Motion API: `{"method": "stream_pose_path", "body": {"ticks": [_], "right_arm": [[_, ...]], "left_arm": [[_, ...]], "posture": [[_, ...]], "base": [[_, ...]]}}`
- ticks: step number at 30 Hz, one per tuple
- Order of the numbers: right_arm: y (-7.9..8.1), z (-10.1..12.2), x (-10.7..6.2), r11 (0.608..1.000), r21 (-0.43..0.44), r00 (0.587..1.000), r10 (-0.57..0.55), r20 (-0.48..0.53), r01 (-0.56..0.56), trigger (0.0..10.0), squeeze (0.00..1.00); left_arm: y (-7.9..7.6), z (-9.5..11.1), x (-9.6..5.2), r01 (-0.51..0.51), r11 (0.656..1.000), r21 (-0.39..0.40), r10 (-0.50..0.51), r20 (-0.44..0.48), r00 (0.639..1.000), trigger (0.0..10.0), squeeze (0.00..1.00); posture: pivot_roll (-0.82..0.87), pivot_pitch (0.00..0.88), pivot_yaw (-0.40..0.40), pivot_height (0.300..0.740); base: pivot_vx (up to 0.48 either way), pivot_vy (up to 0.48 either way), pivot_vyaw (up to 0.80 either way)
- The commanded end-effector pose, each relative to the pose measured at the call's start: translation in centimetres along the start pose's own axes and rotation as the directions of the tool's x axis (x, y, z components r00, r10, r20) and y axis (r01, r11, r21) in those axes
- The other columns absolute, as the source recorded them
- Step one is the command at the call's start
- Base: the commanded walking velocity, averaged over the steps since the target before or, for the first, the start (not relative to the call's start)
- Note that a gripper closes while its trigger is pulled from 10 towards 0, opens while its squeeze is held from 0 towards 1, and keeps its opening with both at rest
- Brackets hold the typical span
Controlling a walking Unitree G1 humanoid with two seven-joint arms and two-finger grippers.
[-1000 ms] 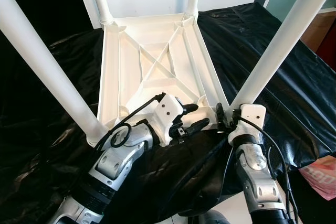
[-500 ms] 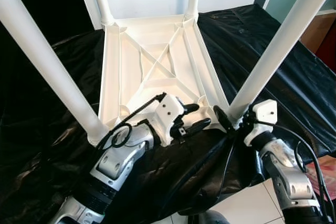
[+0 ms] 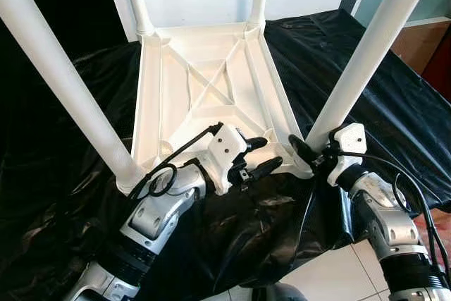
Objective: Building children table
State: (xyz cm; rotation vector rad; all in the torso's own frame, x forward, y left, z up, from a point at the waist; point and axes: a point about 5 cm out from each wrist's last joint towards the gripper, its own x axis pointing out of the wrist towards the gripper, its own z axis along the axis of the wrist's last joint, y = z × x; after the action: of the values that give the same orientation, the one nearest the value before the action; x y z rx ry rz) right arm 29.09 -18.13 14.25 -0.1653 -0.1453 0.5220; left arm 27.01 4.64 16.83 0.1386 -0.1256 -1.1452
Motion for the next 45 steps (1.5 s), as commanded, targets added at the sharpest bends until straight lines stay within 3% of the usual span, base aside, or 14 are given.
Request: {"method": "stream_pose_path", "body": {"ticks": [1,6,7,8,9,16,20,22,24,27,30,43,44,45], "right_arm": [[0.4,-1.0,-0.3,1.0,0.004,0.998,0.031,-0.046,-0.031,0.0,0.0],[0.1,-1.3,-0.6,1.0,0.019,0.998,0.003,-0.062,-0.002,0.0,0.0],[0.1,-1.4,-0.7,0.999,0.031,0.998,-0.015,-0.063,0.017,3.8,0.0],[0.1,-1.4,-0.7,0.999,0.031,0.998,-0.015,-0.063,0.017,3.8,0.0],[0.1,-1.4,-0.8,0.997,0.038,0.996,-0.064,-0.065,0.067,10.0,0.0],[0.0,-1.8,-0.9,0.953,0.035,0.952,-0.296,-0.078,0.3,10.0,0.0],[1.0,-2.4,-1.2,0.86,0.1,0.865,-0.49,-0.112,0.5,10.0,0.0],[1.0,-2.4,-1.2,0.86,0.1,0.865,-0.49,-0.112,0.5,10.0,0.0],[2.2,-2.7,-1.1,0.792,0.118,0.8,-0.585,-0.134,0.599,10.0,0.0],[2.2,-2.7,-1.1,0.792,0.118,0.8,-0.585,-0.134,0.599,10.0,0.0],[3.6,-3.1,-0.6,0.704,0.126,0.714,-0.677,-0.181,0.699,10.0,0.0],[2.9,-2.4,-0.6,0.734,0.119,0.743,-0.655,-0.138,0.669,10.0,0.0],[3.0,-2.3,-0.5,0.737,0.117,0.746,-0.653,-0.131,0.666,10.0,0.09],[3.0,-2.3,-0.5,0.737,0.117,0.746,-0.653,-0.131,0.666,10.0,0.09]], "left_arm": [[-0.5,0.0,-0.2,0.083,0.996,0.009,-0.083,0.0,0.997,10.0,0.0],[-0.5,0.0,-0.2,0.079,0.997,0.006,-0.079,0.002,0.997,10.0,0.0],[-0.5,0.0,-0.2,0.078,0.997,0.005,-0.078,0.003,0.997,10.0,0.0],[-0.5,0.0,-0.2,0.078,0.997,0.005,-0.078,0.003,0.997,10.0,0.0],[-0.5,0.0,-0.2,0.078,0.997,0.003,-0.078,0.003,0.997,10.0,0.0],[-0.6,-0.1,-0.1,0.082,0.997,-0.005,-0.082,0.004,0.997,10.0,0.0],[-0.8,-0.1,-0.1,0.089,0.996,-0.01,-0.089,0.003,0.996,10.0,0.0],[-0.8,-0.1,-0.1,0.089,0.996,-0.01,-0.089,0.003,0.996,10.0,0.0],[-0.8,-0.2,-0.2,0.091,0.996,-0.012,-0.091,0.002,0.996,10.0,0.0],[-0.8,-0.2,-0.2,0.091,0.996,-0.012,-0.091,0.002,0.996,10.0,0.0],[-1.0,-0.2,-0.2,0.091,0.996,-0.015,-0.091,0.001,0.996,10.0,0.0],[-1.0,-0.2,-0.2,0.084,0.996,-0.021,-0.084,0.003,0.996,10.0,0.0],[-1.0,-0.2,-0.2,0.084,0.996,-0.02,-0.084,0.003,0.996,10.0,0.0],[-1.0,-0.2,-0.2,0.084,0.996,-0.02,-0.084,0.003,0.996,10.0,0.0]], "posture": [[0.0,0.087,-0.036,0.74],[-0.01,0.093,-0.037,0.74],[-0.01,0.097,-0.036,0.74],[-0.01,0.097,-0.036,0.74],[-0.02,0.102,-0.034,0.74],[-0.02,0.114,-0.027,0.74],[-0.02,0.124,-0.023,0.74],[-0.02,0.124,-0.023,0.74],[-0.02,0.126,-0.022,0.74],[-0.02,0.126,-0.022,0.74],[-0.01,0.129,-0.024,0.74],[-0.02,0.133,-0.029,0.74],[-0.02,0.132,-0.03,0.74],[-0.02,0.132,-0.03,0.74]], "base": [[0.0,0.0,0.0],[0.0,0.0,0.0],[0.0,0.0,0.0],[0.0,0.0,0.0],[0.0,0.0,0.0],[0.0,0.0,0.0],[0.0,0.0,0.0],[0.0,0.0,0.0],[0.0,0.0,0.0],[0.0,0.0,0.0],[0.0,0.0,0.0],[0.0,0.0,0.0],[0.0,0.0,0.0],[0.0,0.0,0.0]]}}
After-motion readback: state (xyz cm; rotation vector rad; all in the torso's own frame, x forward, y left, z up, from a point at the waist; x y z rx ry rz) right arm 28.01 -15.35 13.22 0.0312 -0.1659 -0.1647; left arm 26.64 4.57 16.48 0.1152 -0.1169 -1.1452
